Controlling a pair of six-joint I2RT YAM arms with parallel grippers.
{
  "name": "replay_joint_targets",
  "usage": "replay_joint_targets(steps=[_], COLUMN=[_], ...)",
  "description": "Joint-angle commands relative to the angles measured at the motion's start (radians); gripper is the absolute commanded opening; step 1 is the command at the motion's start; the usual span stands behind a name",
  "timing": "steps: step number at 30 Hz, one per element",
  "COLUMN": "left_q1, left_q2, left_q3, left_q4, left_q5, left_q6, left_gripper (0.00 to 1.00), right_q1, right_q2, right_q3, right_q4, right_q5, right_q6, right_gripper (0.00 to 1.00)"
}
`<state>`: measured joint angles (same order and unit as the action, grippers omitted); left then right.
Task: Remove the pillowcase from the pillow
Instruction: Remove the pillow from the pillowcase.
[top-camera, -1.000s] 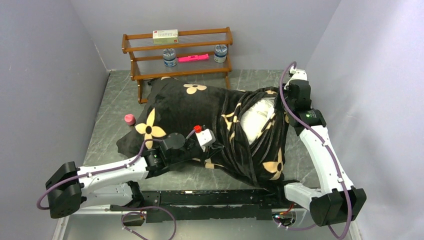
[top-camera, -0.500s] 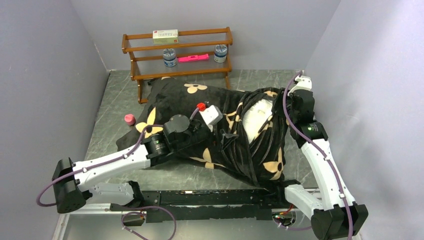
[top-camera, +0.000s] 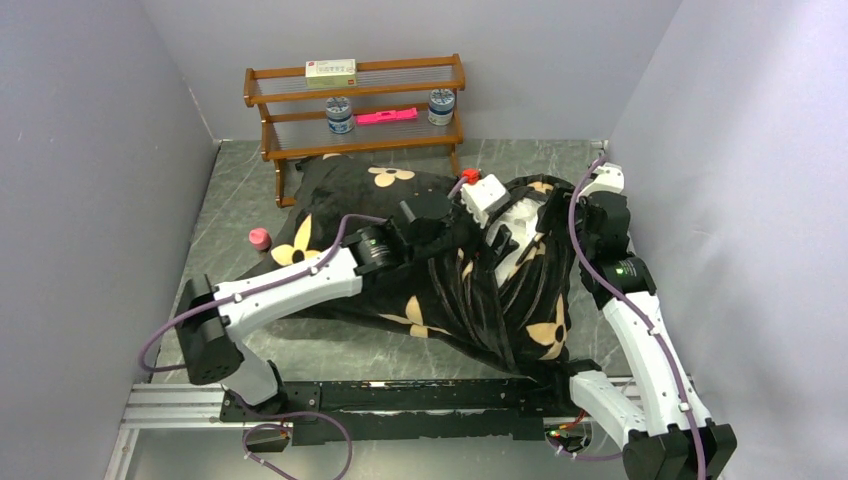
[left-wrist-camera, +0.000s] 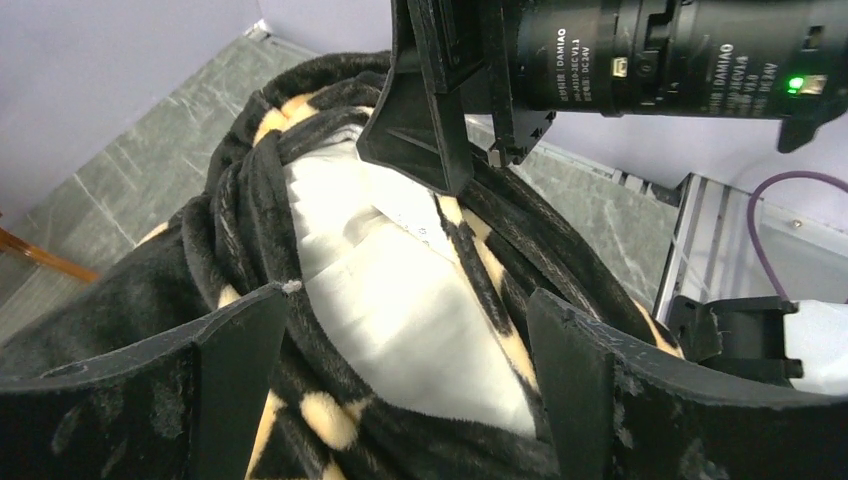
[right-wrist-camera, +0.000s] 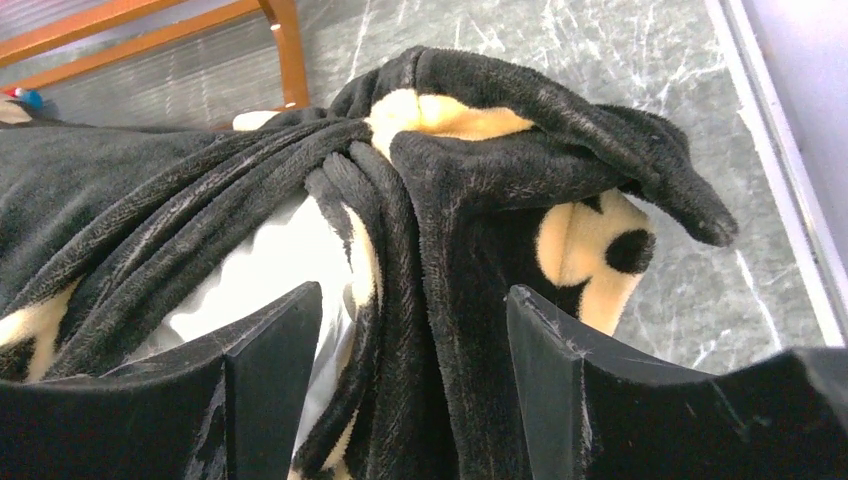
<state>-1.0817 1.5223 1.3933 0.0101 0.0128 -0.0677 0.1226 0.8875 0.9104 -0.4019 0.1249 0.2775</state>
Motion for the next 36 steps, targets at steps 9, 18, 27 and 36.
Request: replay_joint_targets(steps=[9,18,27,36], left_q1=[0.013,0.056,0.062,0.066], left_q2=[0.161,0.279,0.335,0.312], left_q3=[0.198,0.336,0.387,0.319], left_q4=[-0.064,-0.117,-0.128,-0.071], left_q5=[0.018,0.092,0.171,0.321], left_q6=[0.024,0.046,0.144,0.238], left_gripper=[0.92,0.71,0.79,0.81], right_q1=[-0.002,-0.002,-0.003,-0.003], right_q2=[-0.062,-0.157,-0.222,-0.248], right_q3=[-0.030,0.022,0.080,0.112], right_q4=[0.056,0.034,0.024,0.018], right_q5=[-0.020,-0.117,-0.213,-0.283], right_q6=[0.001,-0.017,-0.029,-0.026], right_gripper=[0.20,0.00,0.00,0.00])
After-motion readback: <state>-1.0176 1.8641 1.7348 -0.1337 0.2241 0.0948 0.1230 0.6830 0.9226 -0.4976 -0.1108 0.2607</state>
